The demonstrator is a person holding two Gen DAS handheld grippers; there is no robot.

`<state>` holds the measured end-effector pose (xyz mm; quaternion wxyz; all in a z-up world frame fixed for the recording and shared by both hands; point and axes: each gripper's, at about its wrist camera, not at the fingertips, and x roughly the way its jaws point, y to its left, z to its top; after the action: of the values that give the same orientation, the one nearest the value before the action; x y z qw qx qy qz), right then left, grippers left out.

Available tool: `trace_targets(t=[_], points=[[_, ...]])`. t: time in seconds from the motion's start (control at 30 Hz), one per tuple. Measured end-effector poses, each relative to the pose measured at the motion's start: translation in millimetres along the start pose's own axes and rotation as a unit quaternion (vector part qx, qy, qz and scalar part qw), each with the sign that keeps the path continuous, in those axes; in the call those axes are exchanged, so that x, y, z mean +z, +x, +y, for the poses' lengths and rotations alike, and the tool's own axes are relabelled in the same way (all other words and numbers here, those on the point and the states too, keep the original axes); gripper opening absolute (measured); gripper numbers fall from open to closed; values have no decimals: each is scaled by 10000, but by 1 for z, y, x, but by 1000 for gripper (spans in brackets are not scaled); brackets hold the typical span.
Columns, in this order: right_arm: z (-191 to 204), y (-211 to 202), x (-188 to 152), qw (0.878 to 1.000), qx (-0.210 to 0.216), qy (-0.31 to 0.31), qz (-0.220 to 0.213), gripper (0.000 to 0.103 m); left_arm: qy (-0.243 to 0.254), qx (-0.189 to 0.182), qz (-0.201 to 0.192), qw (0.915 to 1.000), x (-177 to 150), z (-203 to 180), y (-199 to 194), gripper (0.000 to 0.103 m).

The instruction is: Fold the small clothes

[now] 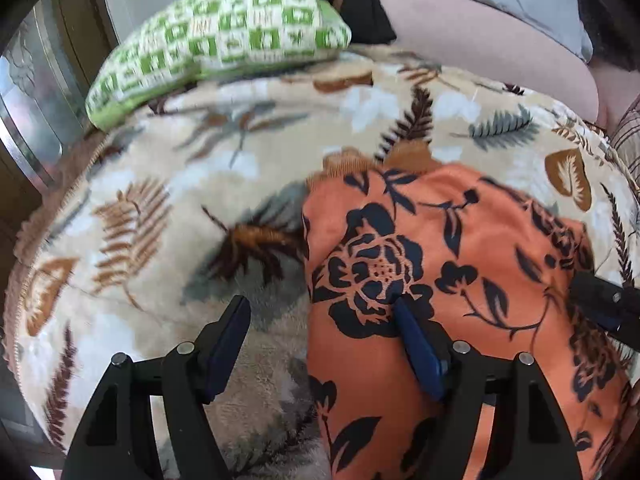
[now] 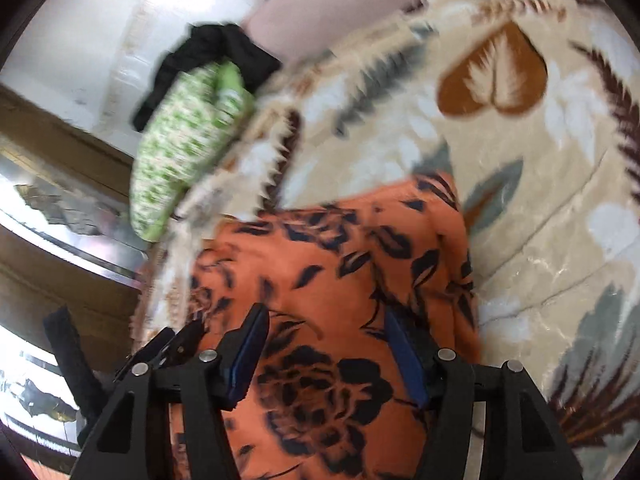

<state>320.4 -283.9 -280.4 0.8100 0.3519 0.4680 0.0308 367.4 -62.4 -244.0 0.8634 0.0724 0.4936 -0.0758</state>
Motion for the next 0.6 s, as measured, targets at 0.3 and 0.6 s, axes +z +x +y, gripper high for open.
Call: trace_targets(t=[0.3, 0.6], points=[[2, -30, -8, 9992, 351, -24, -208, 64, -760, -649, -106, 9949, -12, 25, -27, 81], [33, -86, -56, 9951, 423, -828, -335, 62, -177, 312, -549, 9978, -73, 12, -91, 81]])
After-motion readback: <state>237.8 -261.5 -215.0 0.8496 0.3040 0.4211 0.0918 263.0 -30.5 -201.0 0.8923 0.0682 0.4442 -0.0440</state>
